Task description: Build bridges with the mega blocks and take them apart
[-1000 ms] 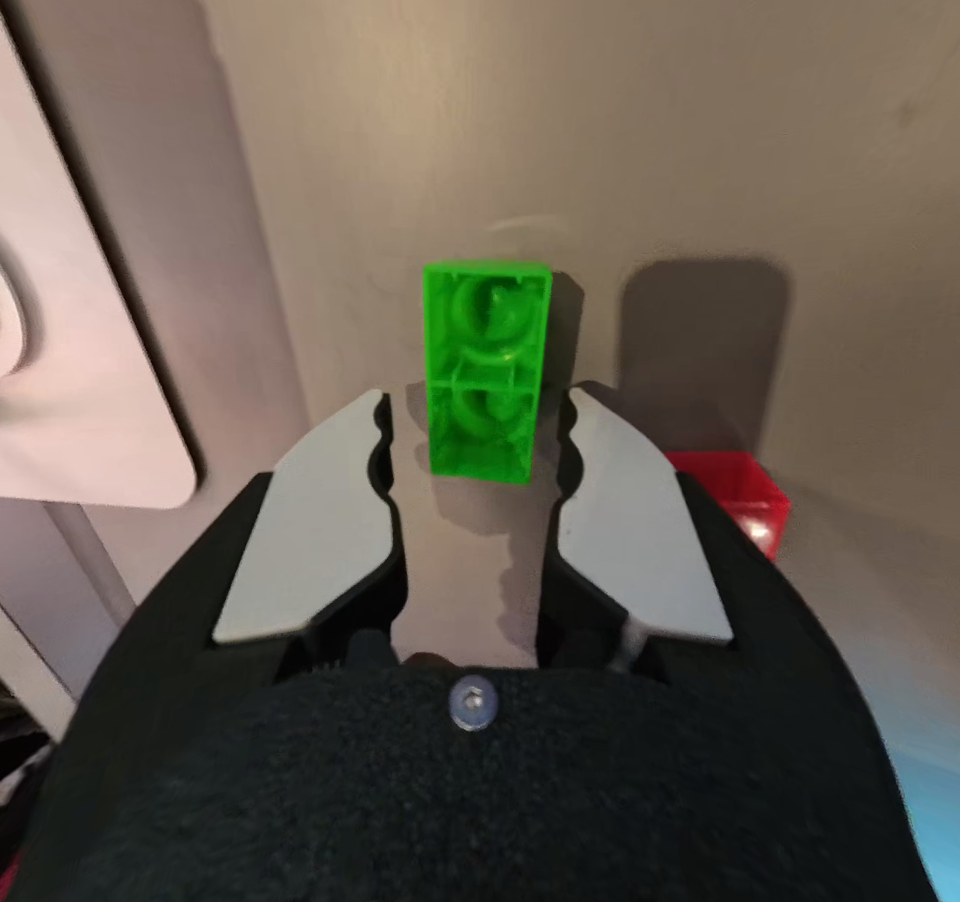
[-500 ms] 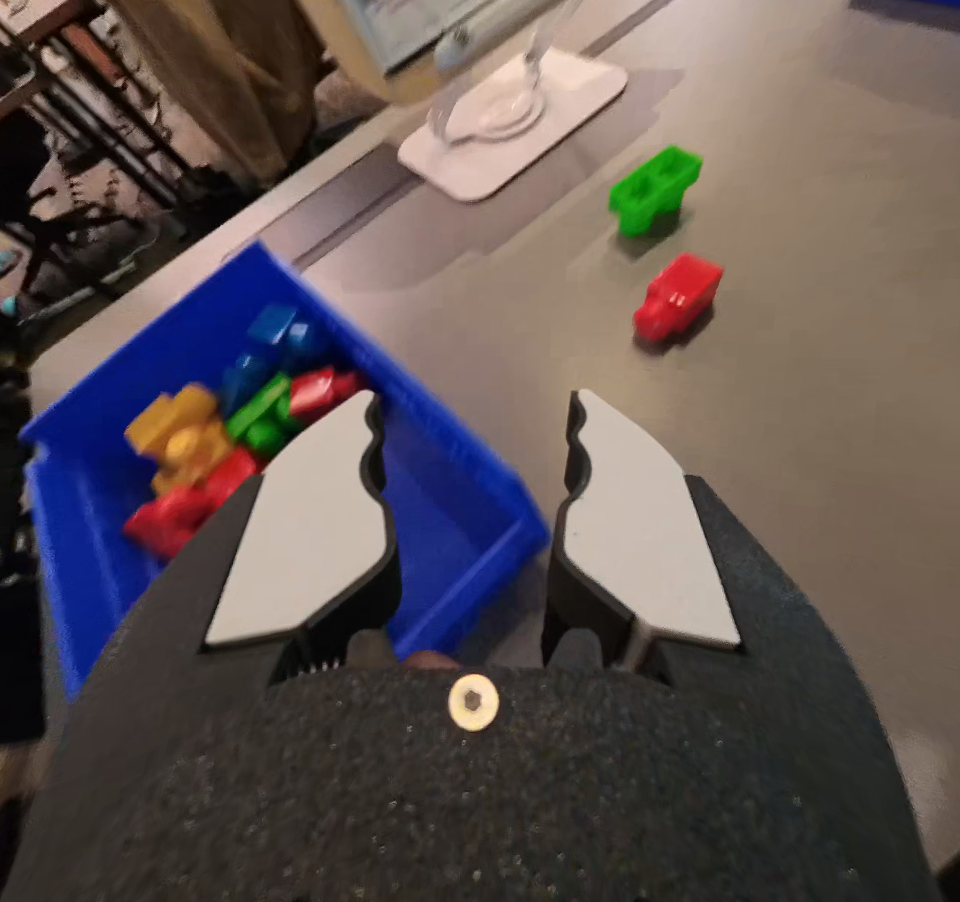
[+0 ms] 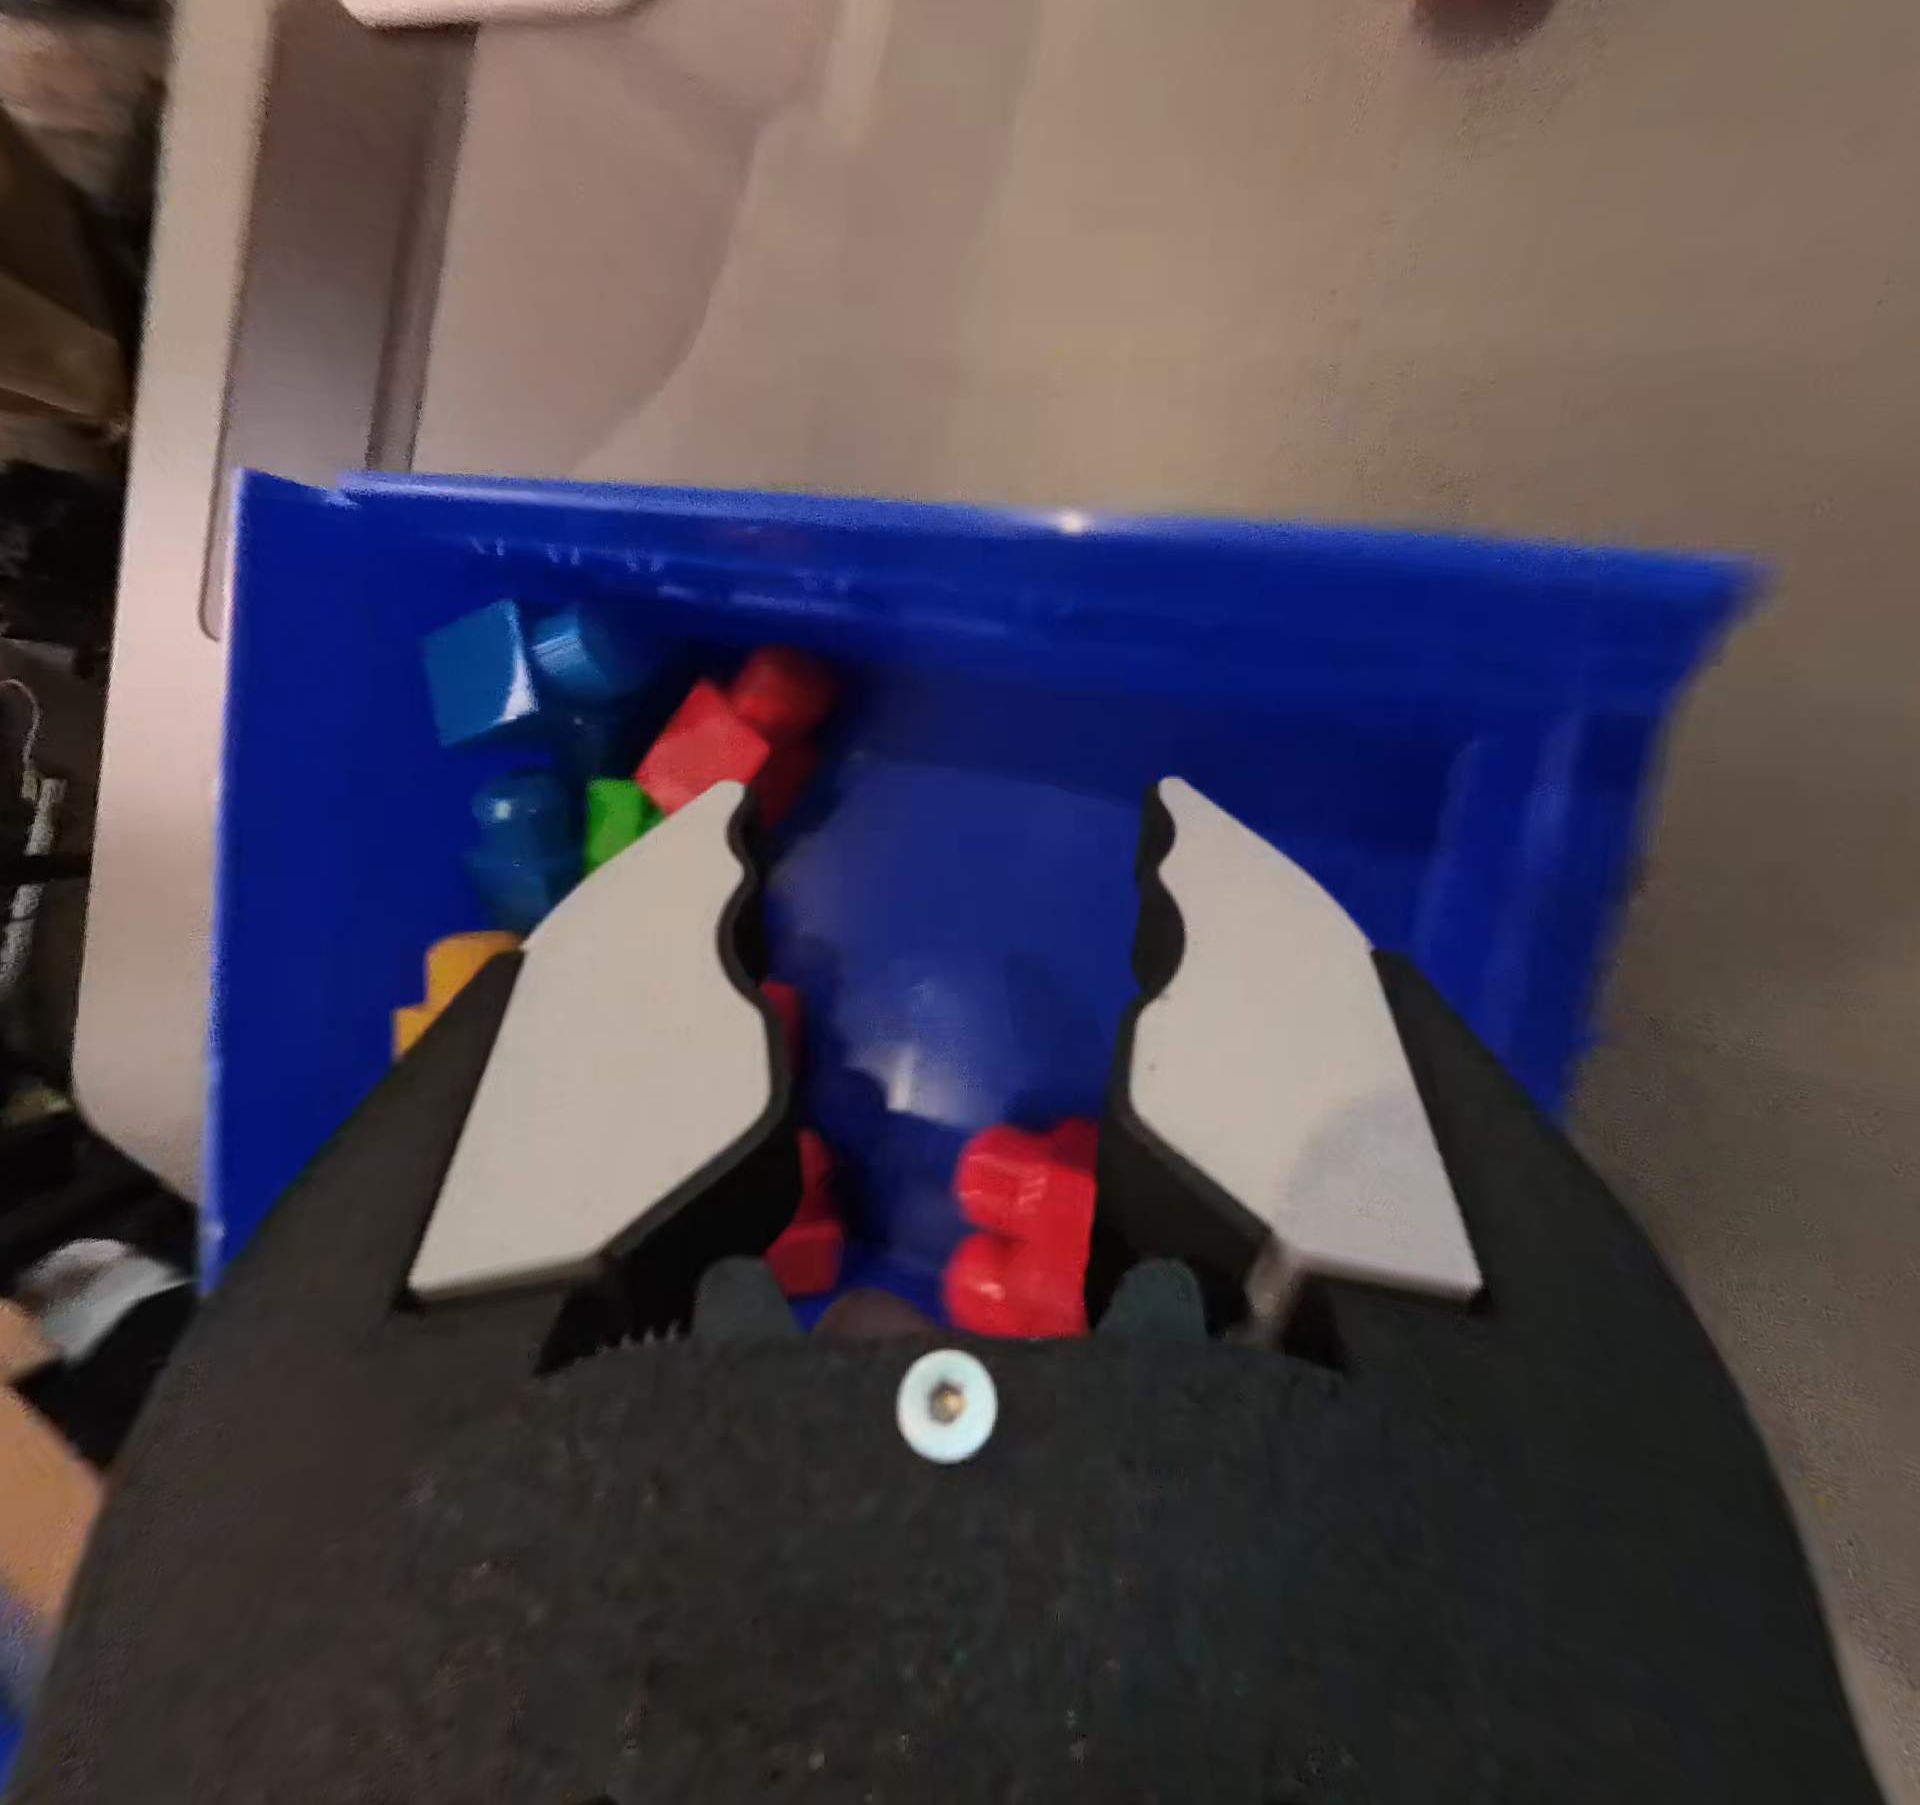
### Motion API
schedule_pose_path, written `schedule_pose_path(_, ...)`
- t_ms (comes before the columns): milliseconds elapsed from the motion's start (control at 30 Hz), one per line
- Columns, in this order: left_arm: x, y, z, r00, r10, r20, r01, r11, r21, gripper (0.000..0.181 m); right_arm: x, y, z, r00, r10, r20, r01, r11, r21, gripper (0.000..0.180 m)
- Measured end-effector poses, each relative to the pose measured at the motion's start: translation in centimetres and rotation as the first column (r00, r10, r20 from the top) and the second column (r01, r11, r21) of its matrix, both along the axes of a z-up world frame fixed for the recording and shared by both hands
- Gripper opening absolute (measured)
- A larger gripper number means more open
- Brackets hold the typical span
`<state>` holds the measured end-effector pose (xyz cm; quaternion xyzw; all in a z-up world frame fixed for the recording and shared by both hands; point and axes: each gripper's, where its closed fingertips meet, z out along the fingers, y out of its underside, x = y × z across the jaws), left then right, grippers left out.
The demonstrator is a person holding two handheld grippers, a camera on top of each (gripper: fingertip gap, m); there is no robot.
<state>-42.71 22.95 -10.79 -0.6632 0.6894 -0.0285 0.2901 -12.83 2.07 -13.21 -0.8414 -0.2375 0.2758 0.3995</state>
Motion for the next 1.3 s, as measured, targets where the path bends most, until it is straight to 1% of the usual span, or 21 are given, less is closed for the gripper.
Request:
schedule_pose_path(100,-0.9,4.5,-1.7,0.974,-0.095,-0.204,0.101,0.995,0.021,0.065,0.4,0.5,-0.2,0.999,-0.041,0.030,0.041,0.999,0.001,0.049)
schedule_pose_path(167,-1.0,6.2,-3.0,0.950,-0.145,-0.276,0.144,0.989,-0.024,0.065,0.6,0.9,-0.3,0.997,-0.071,0.040,0.071,0.997,0.001,0.049)
schedule_pose_path(267,-0.7,7.8,-4.5,0.916,-0.218,-0.337,0.210,0.976,-0.062,0.063,0.9,1.3,-0.4,0.993,-0.116,0.030,0.116,0.993,-0.003,0.049)
schedule_pose_path(400,-0.4,8.4,-5.5,0.880,-0.287,-0.377,0.261,0.958,-0.121,0.059,1.2,1.5,-0.5,0.988,-0.157,-0.013,0.156,0.987,-0.024,0.049)
schedule_pose_path(500,-1.0,8.6,-6.2,0.849,-0.317,-0.422,0.273,0.948,-0.164,0.056,1.3,1.6,-0.9,0.985,-0.167,-0.039,0.165,0.985,-0.052,0.049)
schedule_pose_path(633,-1.3,8.6,-7.7,0.824,-0.336,-0.456,0.270,0.941,-0.206,0.060,1.6,1.8,-1.4,0.986,-0.167,-0.025,0.165,0.984,-0.068,0.049)
schedule_pose_path(667,-1.1,8.2,-7.8,0.825,-0.350,-0.444,0.277,0.935,-0.223,0.053,1.6,1.8,-1.4,0.986,-0.166,-0.026,0.164,0.984,-0.070,0.049)
schedule_pose_path(700,-0.8,7.7,-7.8,0.831,-0.363,-0.422,0.285,0.929,-0.237,0.041,1.6,1.8,-1.5,0.986,-0.163,-0.026,0.161,0.984,-0.072,0.049)
schedule_pose_path(733,-0.8,7.3,-7.9,0.827,-0.375,-0.419,0.293,0.923,-0.250,0.037,1.5,1.9,-1.5,0.987,-0.160,-0.029,0.158,0.985,-0.073,0.049)
schedule_pose_path(833,-1.0,6.4,-7.9,0.837,-0.365,-0.407,0.274,0.924,-0.266,0.036,1.3,1.9,-1.3,0.988,-0.151,-0.035,0.148,0.987,-0.069,0.049)
schedule_pose_path(933,-1.6,5.9,-7.6,0.849,-0.317,-0.423,0.237,0.943,-0.232,0.037,1.1,1.8,-1.0,0.989,-0.139,-0.047,0.136,0.989,-0.065,0.048)
schedule_pose_path(967,-1.9,5.6,-7.2,0.863,-0.294,-0.412,0.217,0.950,-0.223,0.037,1.1,1.8,-0.9,0.990,-0.133,-0.052,0.130,0.990,-0.063,0.048)
schedule_pose_path(1033,-1.9,5.2,-5.2,0.914,-0.225,-0.337,0.168,0.967,-0.190,0.037,1.0,1.7,-0.4,0.991,-0.118,-0.055,0.115,0.992,-0.050,0.048)
schedule_pose_path(1133,-1.6,4.5,-0.3,0.985,-0.069,-0.161,0.050,0.991,-0.121,0.036,1.0,1.4,0.3,0.994,-0.092,-0.052,0.091,0.996,-0.025,0.048)
schedule_pose_path(1200,-0.9,3.2,3.5,0.999,0.038,-0.031,-0.040,0.998,-0.054,0.037,1.0,1.1,0.7,0.996,-0.068,-0.058,0.067,0.998,-0.013,0.048)
schedule_pose_path(1267,0.8,0.0,6.7,0.989,0.098,0.113,-0.091,0.994,-0.065,0.037,1.0,0.7,1.1,0.998,-0.040,-0.058,0.040,0.999,0.003,0.048)
schedule_pose_path(1300,1.6,-1.6,7.8,0.980,0.123,0.158,-0.115,0.992,-0.060,0.037,1.0,0.5,1.2,0.998,-0.025,-0.055,0.025,1.000,0.008,0.048)
